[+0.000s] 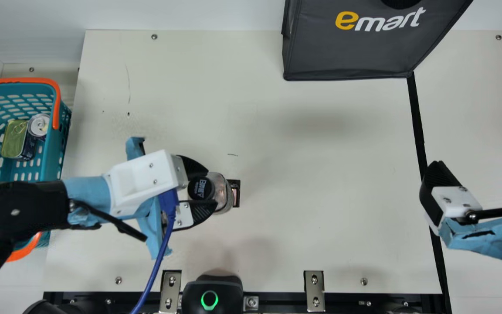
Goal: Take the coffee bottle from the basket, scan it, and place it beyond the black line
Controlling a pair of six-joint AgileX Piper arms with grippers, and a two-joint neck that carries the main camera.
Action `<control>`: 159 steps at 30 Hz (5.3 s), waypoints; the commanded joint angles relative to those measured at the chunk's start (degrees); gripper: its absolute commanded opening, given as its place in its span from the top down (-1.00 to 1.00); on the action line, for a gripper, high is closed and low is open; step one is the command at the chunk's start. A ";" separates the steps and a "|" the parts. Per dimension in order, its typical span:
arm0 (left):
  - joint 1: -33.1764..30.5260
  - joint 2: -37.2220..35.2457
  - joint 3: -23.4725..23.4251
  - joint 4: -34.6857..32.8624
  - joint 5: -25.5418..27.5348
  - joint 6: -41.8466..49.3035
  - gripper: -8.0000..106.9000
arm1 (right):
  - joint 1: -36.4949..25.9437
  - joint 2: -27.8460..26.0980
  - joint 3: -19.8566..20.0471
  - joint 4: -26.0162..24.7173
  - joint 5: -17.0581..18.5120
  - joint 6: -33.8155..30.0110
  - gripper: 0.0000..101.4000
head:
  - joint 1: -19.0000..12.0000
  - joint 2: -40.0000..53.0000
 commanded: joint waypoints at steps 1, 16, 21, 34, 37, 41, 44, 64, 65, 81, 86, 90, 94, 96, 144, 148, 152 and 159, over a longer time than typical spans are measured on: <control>-0.33 1.08 -0.85 -0.10 -0.44 0.29 0.68 | 0.00 0.00 0.00 0.00 0.00 0.00 -0.79 | -1.48 0.09; -4.43 9.01 -7.72 -0.55 -4.23 0.81 0.68 | 0.00 0.00 0.00 0.00 0.00 0.00 -0.79 | -1.48 0.09; -6.06 12.07 -10.25 -0.46 -5.26 0.88 0.68 | 0.00 0.00 0.00 0.00 0.00 0.00 -0.79 | -1.48 0.09; -10.21 20.16 -16.69 0.30 -6.71 1.13 0.68 | 0.00 0.00 0.00 0.00 0.00 0.00 -0.79 | -1.48 0.09; -11.26 32.71 -26.95 -0.62 -8.27 2.68 0.68 | 0.00 0.00 0.00 0.00 0.00 0.00 -0.79 | -1.48 0.09; -12.07 35.95 -30.67 0.30 -7.73 1.87 0.68 | 0.00 0.00 0.00 0.00 0.00 0.00 -0.79 | -1.48 0.09; -12.66 38.25 -33.70 1.38 -7.07 0.73 0.68 | 0.00 0.00 0.00 0.00 0.00 0.00 -0.79 | -1.48 0.09; -13.91 42.64 -39.91 5.02 -4.12 -3.45 0.25 | 0.00 0.00 0.00 0.00 0.05 0.00 -0.79 | -1.48 0.09; -13.92 42.58 -40.08 5.14 -3.87 -3.77 0.19 | 0.00 0.00 0.00 0.00 0.05 0.00 -0.79 | -1.48 0.09; -12.90 41.52 -45.07 7.49 -0.01 -8.90 -0.71 | 0.00 0.00 0.00 0.00 0.00 0.00 -0.79 | -1.48 0.09; -12.61 40.93 -45.73 7.95 0.19 -10.05 -0.71 | 0.00 0.00 0.00 0.00 0.00 0.00 -0.79 | -1.48 0.09; -12.32 40.25 -45.84 8.46 0.02 -10.99 -0.71 | 0.00 0.00 0.00 0.00 0.00 0.00 -0.79 | -1.48 0.09; -11.92 39.32 -45.63 9.40 -0.60 -12.55 -0.71 | 0.00 0.00 0.00 0.00 0.00 0.00 -0.79 | -1.48 0.09; -11.68 38.72 -45.34 10.07 -1.20 -13.86 -0.71 | 0.00 0.00 0.00 0.00 0.00 0.00 -0.79 | -1.48 0.09; -5.51 13.43 -22.48 36.00 -12.52 -52.49 -0.71 | 0.00 0.00 0.00 0.00 0.00 0.00 -0.79 | -1.48 0.09; -4.32 11.79 -21.66 38.35 -12.09 -55.53 -0.71 | 0.00 0.00 0.00 0.00 0.00 0.00 -0.79 | -1.48 0.09; -2.96 10.13 -21.00 40.46 -11.36 -58.23 -0.71 | 0.00 0.00 0.00 0.00 0.00 0.00 -0.79 | -1.48 0.09; -0.65 6.88 -19.50 43.84 -9.99 -62.79 -0.71 | 0.00 0.00 0.00 0.00 0.00 0.00 -0.79 | -1.48 0.09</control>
